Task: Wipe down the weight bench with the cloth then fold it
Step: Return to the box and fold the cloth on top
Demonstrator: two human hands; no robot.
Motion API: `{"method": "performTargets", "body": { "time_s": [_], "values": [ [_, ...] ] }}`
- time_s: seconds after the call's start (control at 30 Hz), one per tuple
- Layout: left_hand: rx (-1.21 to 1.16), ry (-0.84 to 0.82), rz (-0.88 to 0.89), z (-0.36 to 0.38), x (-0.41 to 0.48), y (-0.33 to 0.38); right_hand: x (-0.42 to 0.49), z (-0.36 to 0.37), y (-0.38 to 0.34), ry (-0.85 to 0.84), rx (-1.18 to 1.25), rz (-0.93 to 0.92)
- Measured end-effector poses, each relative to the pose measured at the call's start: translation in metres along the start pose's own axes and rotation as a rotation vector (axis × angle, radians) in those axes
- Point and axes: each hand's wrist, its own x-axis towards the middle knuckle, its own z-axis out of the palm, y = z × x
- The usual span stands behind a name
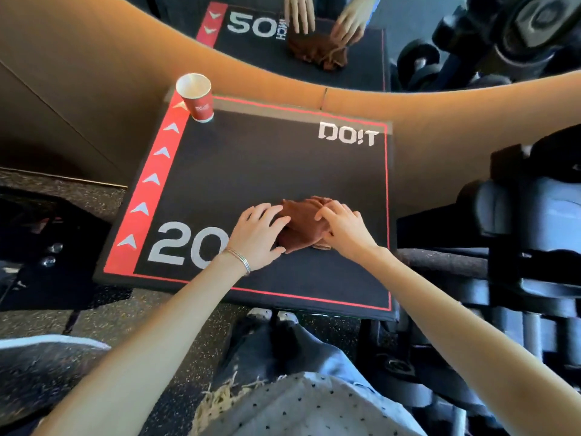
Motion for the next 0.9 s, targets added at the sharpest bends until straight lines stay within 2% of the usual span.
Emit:
{"method": "performTargets", "body": {
  "time_s": [0.17,0.33,0.5,0.67,0.9],
  "values": [
    [-0.027,0.042,0.103,0.002,0.016,0.014,-0.010,0.006,0.006,0.031,0.088,0.061],
    [-0.024,0.020,0.094,0.007,0.026,0.015,-0.012,0.010,-0.001,0.052,0.186,0.131],
    [-0.017,0.022,0.117,0.004,0.028,0.012,-0.008,0.009,-0.005,0.056,0.200,0.179],
    [-0.102,0.041,0.126,-0.002,0.025,-0.008,-0.005,0.006,-0.009,0.039,0.125,0.147],
    [-0.045,0.023,0.127,0.014,0.021,-0.026,-0.003,0.014,-0.021,0.024,0.085,0.199]
  ]
}}
